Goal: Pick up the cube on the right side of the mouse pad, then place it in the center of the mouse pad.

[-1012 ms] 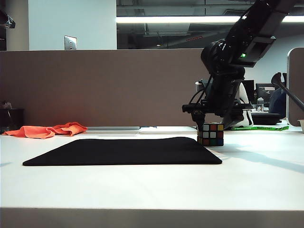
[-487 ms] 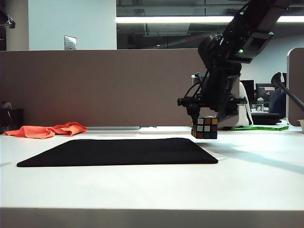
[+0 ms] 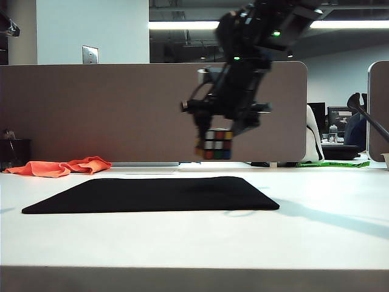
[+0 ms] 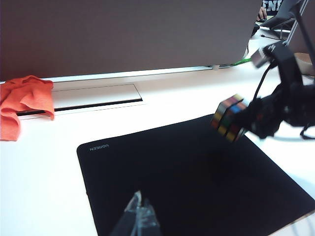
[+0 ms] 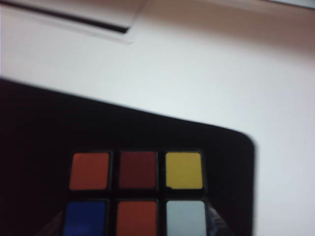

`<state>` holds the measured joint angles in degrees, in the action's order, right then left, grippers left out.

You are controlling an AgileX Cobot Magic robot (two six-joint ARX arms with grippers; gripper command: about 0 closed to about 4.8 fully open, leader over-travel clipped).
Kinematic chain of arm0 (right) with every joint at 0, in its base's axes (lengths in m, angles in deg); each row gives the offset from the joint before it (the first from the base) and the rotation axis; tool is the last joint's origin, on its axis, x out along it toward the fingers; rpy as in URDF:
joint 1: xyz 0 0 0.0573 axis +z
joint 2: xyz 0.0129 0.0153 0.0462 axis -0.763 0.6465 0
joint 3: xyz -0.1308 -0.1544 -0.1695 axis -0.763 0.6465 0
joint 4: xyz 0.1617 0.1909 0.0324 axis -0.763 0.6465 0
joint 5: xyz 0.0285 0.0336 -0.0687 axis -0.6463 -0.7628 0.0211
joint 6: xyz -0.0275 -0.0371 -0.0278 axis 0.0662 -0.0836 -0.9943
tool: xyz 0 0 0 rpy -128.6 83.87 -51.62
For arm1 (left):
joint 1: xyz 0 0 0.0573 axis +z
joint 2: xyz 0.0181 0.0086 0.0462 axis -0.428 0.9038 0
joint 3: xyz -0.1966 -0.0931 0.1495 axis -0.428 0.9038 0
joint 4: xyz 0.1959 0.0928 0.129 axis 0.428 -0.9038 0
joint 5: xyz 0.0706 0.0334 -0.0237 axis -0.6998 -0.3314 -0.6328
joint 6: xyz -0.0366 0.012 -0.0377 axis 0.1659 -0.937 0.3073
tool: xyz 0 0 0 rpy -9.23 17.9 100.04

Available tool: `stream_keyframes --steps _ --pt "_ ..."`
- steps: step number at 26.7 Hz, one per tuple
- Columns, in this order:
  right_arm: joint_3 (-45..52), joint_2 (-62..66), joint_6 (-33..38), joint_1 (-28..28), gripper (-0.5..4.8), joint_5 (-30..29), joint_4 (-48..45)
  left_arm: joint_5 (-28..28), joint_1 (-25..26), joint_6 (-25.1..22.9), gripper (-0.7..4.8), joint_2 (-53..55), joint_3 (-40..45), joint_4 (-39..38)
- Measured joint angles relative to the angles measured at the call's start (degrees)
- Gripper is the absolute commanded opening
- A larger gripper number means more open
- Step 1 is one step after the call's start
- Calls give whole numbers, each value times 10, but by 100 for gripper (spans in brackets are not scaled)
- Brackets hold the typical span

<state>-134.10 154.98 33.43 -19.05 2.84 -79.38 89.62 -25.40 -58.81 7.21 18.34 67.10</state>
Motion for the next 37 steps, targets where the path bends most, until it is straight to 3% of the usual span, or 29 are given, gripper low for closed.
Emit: stream_keyframes --steps 14,37 --pt "0 0 -21 104 274 1 -30 0 0 0 -6 0 0 0" --pt "-2 56 -21 96 274 3 -86 0 0 7 -6 0 0 0"
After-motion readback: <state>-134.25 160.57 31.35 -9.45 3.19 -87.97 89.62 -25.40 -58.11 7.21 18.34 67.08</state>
